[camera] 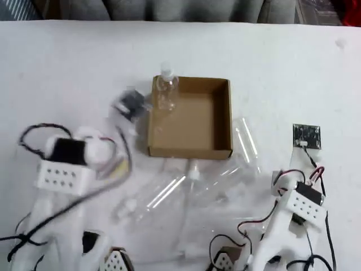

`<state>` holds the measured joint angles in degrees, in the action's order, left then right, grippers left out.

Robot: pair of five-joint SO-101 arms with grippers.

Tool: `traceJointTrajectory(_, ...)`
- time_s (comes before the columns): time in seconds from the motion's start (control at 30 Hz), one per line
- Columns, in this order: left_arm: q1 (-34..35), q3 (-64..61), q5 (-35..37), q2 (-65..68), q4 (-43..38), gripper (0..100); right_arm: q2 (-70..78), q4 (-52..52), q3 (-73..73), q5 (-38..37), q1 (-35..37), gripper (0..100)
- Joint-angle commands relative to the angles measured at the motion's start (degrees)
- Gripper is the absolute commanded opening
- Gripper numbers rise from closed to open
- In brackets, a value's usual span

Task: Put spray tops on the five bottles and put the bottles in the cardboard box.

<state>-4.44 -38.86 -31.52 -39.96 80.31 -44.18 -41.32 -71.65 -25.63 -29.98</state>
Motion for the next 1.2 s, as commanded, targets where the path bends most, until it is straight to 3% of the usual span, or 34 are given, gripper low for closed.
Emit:
traceJointTrajectory(0.0, -20.9, 3.5, -5.1, -6.2, 8.2, 17, 2.9, 2.0, 1.7, 0.5, -0.7, 2.5)
traceJointTrajectory(0.23, -47.7, 1.8, -1.0, -7.3, 6.9, 18, 7.5, 2.2, 4.5, 0.7, -4.1, 2.7)
traceJointTrajectory(0.4, -57.6, -6.1, 4.7, -3.6, -1.1, 25, 11.6, 2.2, 7.2, 4.3, -4.4, 2.8)
traceJointTrajectory(0.87, -61.5, -17.4, 9.9, 3.8, -16.9, 26, 23.8, 1.9, 14.7, 4.7, -4.4, 2.8)
traceJointTrajectory(1.17, -59.6, -17.4, 10.0, 0.1, -16.0, 26, 24.2, 1.8, 15.0, 4.7, -5.6, 2.8)
